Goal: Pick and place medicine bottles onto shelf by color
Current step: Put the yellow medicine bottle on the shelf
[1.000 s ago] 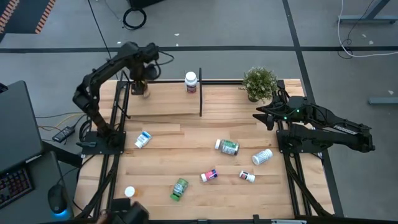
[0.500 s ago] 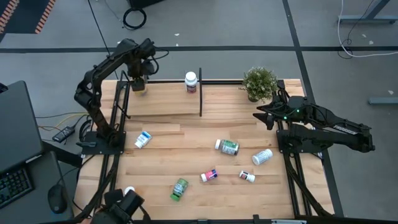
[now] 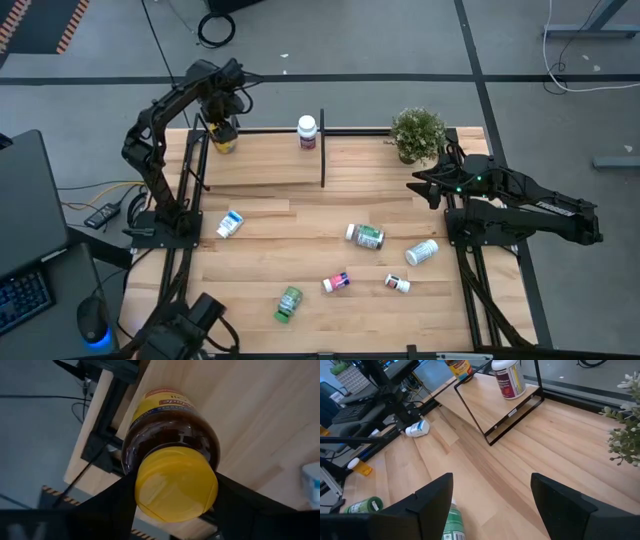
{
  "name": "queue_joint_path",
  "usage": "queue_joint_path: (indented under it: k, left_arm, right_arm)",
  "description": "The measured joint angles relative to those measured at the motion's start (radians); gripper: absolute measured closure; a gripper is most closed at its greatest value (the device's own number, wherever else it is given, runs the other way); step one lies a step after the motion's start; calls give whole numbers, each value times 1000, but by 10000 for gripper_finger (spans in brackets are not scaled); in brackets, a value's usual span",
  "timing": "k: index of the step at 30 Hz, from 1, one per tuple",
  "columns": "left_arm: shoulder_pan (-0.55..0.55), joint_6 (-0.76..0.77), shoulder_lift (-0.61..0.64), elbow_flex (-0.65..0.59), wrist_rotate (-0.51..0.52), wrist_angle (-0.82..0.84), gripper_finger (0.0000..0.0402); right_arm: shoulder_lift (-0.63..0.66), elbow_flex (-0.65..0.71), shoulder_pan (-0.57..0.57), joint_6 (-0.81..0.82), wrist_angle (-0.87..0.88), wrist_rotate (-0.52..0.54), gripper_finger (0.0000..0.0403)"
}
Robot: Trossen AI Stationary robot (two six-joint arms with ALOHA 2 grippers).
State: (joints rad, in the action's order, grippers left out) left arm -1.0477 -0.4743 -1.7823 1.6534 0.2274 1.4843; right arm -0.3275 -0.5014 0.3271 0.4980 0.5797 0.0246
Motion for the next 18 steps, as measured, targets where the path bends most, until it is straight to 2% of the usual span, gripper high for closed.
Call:
queue_joint_path:
  k: [5,13,18]
  left_arm:
    - [-16,73,0,0,-17,1,155]
    - [-23,200,1,0,-49,-8,166]
    - [-22,312,2,0,-48,-50,141]
  right_arm:
    - [0,0,0,0,0,0,129]
    - [0,0,0,0,0,0,129]
    - [0,0,0,0,0,0,129]
